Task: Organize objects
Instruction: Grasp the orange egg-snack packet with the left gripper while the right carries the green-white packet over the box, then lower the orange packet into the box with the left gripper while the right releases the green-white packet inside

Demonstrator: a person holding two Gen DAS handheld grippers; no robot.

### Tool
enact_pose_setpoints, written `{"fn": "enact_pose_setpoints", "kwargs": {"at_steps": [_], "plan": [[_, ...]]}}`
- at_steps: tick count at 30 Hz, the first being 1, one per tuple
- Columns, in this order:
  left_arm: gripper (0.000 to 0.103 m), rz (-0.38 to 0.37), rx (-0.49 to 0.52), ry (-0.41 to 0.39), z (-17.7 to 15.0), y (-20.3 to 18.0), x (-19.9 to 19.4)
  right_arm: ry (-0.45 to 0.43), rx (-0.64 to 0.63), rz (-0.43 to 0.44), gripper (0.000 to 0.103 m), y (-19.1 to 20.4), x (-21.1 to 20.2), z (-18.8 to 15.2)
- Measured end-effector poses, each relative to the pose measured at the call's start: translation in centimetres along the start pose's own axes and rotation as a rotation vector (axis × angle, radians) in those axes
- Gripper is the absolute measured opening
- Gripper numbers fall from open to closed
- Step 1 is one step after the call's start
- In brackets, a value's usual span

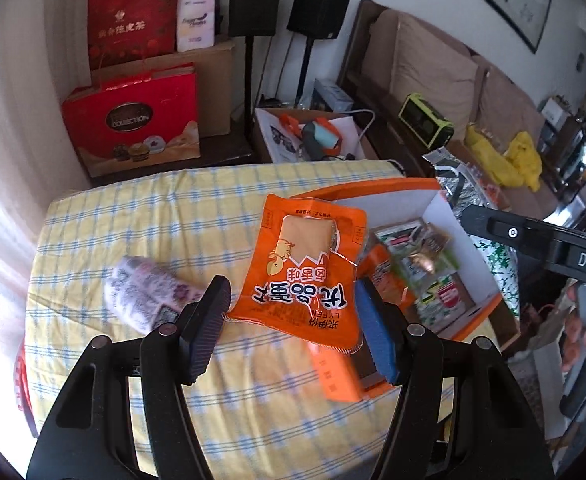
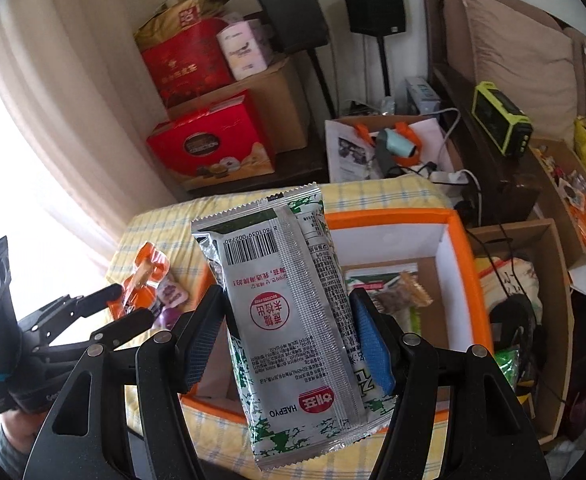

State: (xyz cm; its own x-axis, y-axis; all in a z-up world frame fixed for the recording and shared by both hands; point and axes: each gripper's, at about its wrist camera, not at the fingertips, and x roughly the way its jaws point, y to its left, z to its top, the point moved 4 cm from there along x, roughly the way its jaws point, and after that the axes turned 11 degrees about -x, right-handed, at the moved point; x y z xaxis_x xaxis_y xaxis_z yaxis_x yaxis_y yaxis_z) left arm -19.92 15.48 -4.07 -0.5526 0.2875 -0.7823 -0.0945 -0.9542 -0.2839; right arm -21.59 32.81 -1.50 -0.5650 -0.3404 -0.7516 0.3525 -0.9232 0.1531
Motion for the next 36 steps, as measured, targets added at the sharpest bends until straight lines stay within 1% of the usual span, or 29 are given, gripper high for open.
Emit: {"fn": "enact_pose_setpoints", "kwargs": {"at_steps": [6, 12, 20, 23, 25, 28, 36], "plan": [[0.061, -0.012, 0.002, -0.003, 0.0, -2.5, 1.2, -0.005, 0.041, -0.029, 0.066, -2.5, -0.2, -0.3], [0.061, -0.015, -0.003, 0.003, -0.3, -4.3, 2.8, -0.004, 0.079, -0.048, 0.066, -4.6, 0.4, -0.7], [0.062, -0.001, -0.013, 0.021, -0.8, -4.7, 4.8, 0.016, 0.117, -0.057, 0.066, -6.7, 2.1, -1.4], [0.063, 0.006, -0.017, 0.02, -0.9, -4.5, 5.4, 0.022, 0.115, -0.05, 0.066, -6.6, 2.6, -1.5], [0.066, 0.011, -0.027, 0.012, -0.8, -4.4, 5.5, 0.026, 0.108, -0.045, 0.066, -6.3, 2.9, -1.4], [0.066, 0.003, -0.042, 0.019, -0.7, -4.2, 5.4, 0.029, 0.105, -0.035, 0.066, -5.9, 3.3, -1.4], [0.066, 0.0, -0.052, -0.002, 0.2, -3.2, 3.7, 0.034, 0.091, 0.011, 0.066, -3.7, 4.4, -0.8]]}}
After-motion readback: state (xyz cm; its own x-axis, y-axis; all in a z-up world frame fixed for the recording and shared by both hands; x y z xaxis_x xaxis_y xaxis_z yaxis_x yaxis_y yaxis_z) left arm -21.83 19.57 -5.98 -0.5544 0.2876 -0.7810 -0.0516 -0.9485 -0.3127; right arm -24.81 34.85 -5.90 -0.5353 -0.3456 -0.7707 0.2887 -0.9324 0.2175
